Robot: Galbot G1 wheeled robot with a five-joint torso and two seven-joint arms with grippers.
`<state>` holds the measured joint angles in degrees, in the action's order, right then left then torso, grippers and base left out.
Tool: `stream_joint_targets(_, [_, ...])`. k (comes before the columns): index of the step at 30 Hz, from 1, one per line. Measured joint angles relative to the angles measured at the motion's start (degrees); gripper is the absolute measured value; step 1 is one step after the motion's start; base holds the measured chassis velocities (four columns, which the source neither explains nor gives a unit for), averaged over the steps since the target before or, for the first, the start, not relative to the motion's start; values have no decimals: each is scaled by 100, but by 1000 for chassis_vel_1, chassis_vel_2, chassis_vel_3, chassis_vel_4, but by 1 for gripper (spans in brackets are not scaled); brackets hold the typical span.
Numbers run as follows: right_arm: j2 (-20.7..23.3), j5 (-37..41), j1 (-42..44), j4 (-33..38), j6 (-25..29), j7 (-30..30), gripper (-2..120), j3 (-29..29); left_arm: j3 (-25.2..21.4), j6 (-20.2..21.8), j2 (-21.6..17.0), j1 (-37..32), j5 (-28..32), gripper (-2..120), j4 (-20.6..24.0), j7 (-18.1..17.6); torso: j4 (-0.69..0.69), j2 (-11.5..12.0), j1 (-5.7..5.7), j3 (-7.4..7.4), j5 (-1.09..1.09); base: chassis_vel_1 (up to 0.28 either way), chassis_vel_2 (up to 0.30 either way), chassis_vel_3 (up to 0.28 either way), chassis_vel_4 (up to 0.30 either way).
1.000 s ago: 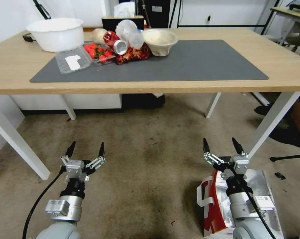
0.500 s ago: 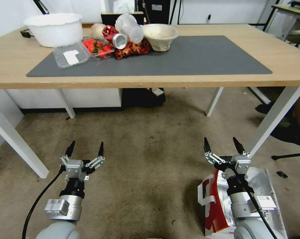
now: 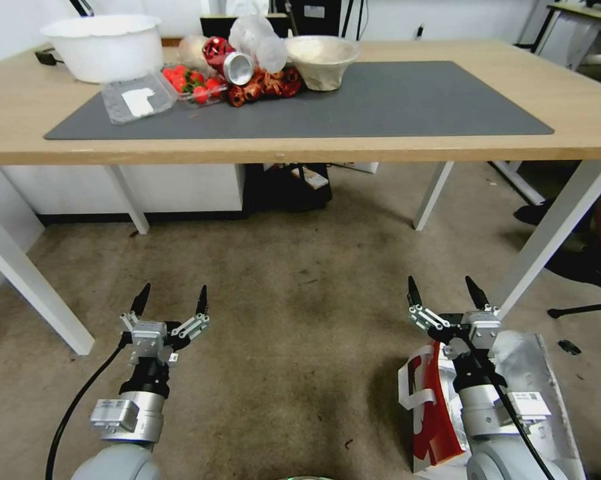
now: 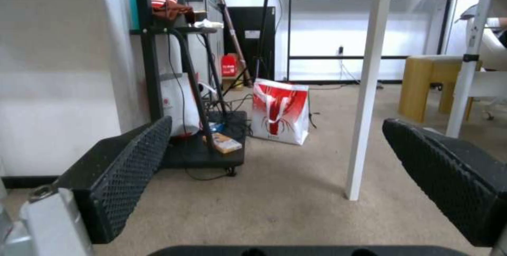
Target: Pick up the food delivery bag from the floor and place it on the table.
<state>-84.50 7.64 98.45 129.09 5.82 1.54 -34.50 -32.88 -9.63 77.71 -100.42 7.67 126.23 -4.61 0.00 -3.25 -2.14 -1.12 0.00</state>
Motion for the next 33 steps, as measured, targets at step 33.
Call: stream_joint_targets(33, [263, 222, -13, 51, 16, 80, 100, -1053, -1, -392, 10, 51, 102, 100, -156, 94, 1, 150, 21, 112, 0, 0, 0, 0, 0])
